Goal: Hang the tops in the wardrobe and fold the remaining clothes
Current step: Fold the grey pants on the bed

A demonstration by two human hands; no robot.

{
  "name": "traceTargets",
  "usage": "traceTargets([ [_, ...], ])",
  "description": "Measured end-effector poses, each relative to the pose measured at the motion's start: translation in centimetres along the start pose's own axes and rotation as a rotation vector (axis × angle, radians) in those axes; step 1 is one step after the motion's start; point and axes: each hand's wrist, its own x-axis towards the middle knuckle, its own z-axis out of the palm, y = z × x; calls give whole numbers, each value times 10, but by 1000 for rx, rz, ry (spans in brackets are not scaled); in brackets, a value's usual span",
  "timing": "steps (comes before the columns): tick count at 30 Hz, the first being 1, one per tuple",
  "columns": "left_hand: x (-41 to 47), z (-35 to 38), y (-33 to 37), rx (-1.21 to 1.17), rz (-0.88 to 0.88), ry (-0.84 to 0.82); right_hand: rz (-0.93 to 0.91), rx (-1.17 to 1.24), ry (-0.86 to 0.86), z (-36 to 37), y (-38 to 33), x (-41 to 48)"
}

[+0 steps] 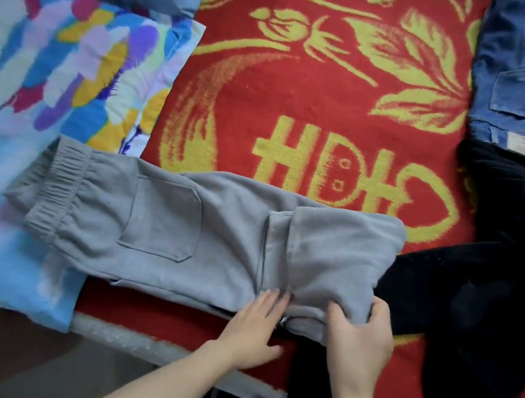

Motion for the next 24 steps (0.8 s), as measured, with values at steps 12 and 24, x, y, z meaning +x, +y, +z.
traceTargets([
  [12,-94,14,-92,122,-657,172,-395,-881,-823,144,14,-66],
  [24,-62,-35,-131,133,-403,143,459,17,-587,123,54,-9],
])
